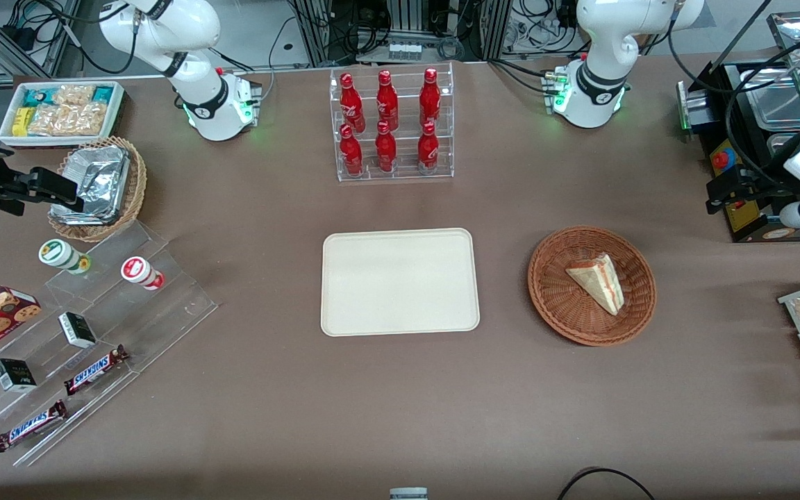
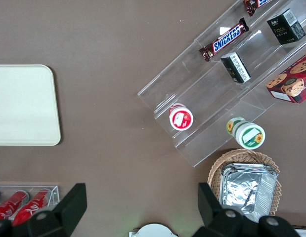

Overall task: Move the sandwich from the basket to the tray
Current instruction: 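Lower the left gripper into the wicker basket and grasp the sandwich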

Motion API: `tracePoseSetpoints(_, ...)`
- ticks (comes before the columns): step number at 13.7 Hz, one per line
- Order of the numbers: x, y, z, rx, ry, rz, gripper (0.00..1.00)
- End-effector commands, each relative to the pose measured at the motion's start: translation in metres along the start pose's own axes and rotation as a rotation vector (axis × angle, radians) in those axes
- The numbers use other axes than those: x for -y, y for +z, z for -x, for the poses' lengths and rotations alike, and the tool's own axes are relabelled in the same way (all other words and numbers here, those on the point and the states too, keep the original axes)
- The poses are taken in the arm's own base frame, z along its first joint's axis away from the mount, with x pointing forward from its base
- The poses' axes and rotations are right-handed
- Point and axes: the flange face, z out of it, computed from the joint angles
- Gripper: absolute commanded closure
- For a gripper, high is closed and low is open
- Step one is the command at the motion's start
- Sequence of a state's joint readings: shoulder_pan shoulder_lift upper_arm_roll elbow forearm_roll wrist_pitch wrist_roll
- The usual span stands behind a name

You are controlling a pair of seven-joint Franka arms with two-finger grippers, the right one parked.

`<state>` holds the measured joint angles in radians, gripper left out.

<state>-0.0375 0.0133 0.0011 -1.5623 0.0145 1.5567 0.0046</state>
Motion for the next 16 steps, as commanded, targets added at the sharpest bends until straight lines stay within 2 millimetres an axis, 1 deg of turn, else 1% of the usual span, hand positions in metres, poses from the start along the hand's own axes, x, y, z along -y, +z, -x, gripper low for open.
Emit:
tracePoseSetpoints(1,-0.003,-0.004,0.006,0.042,-0.017,-0.001,0.0)
tracePoseSetpoints(2,-0.002,-0.002,0.005,0.045,-0.021,0.005,0.0)
tracePoseSetpoints(3,-0.001,0.005,0.003,0.055,-0.021,-0.003,0.0)
tracePoseSetpoints(5,-0.002,0.047,0.002,0.084,-0.021,-0.006,0.0)
tracePoseSetpoints(6,-0.008,0.072,0.003,0.08,-0.047,-0.008,0.0)
tracePoseSetpoints(8,-0.031,0.123,0.002,0.048,-0.105,-0.012,0.0)
tracePoseSetpoints(9,-0.041,0.152,0.005,0.039,-0.155,-0.013,0.0)
tracePoseSetpoints(10,-0.051,0.18,0.009,0.014,-0.211,-0.011,0.0)
tracePoseSetpoints(12,-0.071,0.229,0.02,-0.046,-0.352,0.008,0.0)
tracePoseSetpoints(13,-0.078,0.248,0.023,-0.083,-0.423,0.027,0.0)
tracePoseSetpoints(16,-0.082,0.292,0.023,-0.062,-0.537,0.034,0.0)
